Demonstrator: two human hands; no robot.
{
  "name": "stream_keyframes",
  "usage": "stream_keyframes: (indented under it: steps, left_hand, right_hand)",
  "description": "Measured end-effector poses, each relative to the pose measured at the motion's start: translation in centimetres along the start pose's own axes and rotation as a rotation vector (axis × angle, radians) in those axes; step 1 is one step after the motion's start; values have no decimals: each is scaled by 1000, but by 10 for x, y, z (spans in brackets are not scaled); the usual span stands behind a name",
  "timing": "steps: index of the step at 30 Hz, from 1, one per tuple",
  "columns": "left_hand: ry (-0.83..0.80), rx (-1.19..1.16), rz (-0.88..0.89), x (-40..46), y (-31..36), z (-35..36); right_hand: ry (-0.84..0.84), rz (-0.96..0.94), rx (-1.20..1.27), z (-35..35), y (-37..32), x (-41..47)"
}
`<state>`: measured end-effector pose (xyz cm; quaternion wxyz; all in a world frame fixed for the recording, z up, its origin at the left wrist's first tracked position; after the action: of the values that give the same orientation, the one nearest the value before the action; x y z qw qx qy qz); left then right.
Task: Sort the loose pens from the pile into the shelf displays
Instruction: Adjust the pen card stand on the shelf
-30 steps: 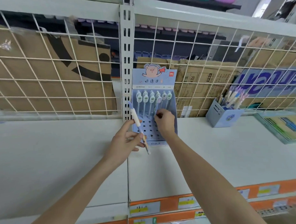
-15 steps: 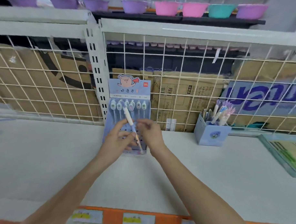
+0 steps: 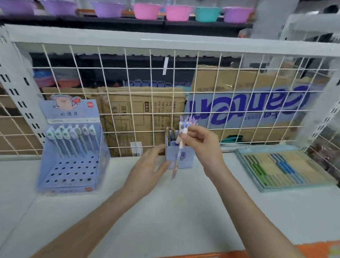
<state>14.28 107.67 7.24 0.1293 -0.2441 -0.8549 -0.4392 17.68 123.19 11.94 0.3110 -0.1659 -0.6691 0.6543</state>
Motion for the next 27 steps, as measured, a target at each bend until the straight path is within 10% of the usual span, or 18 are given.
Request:
stream_keyframes:
  steps: [7, 19, 27]
  left_hand:
    - [-25, 440, 333, 19, 4, 39]
    - [-3, 430, 252, 18, -19, 25]
    - [-35, 461, 198, -4, -36, 12]
  right_hand:
    - [91, -18, 13, -39, -7, 29]
    - [190, -162, 96, -17, -28, 46]
    - [-7, -369, -314, 31, -7, 42]
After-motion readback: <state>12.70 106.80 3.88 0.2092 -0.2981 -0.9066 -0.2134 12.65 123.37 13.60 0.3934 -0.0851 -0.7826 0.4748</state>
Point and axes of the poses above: each hand's wrist, its own x-axis towards the middle knuckle, its own z-axis out of the palm, y = z × x, the point moved 7 cm from there along x, towards the middle knuckle, and after that the axes turned 15 degrees about y, right-handed, at the moved point
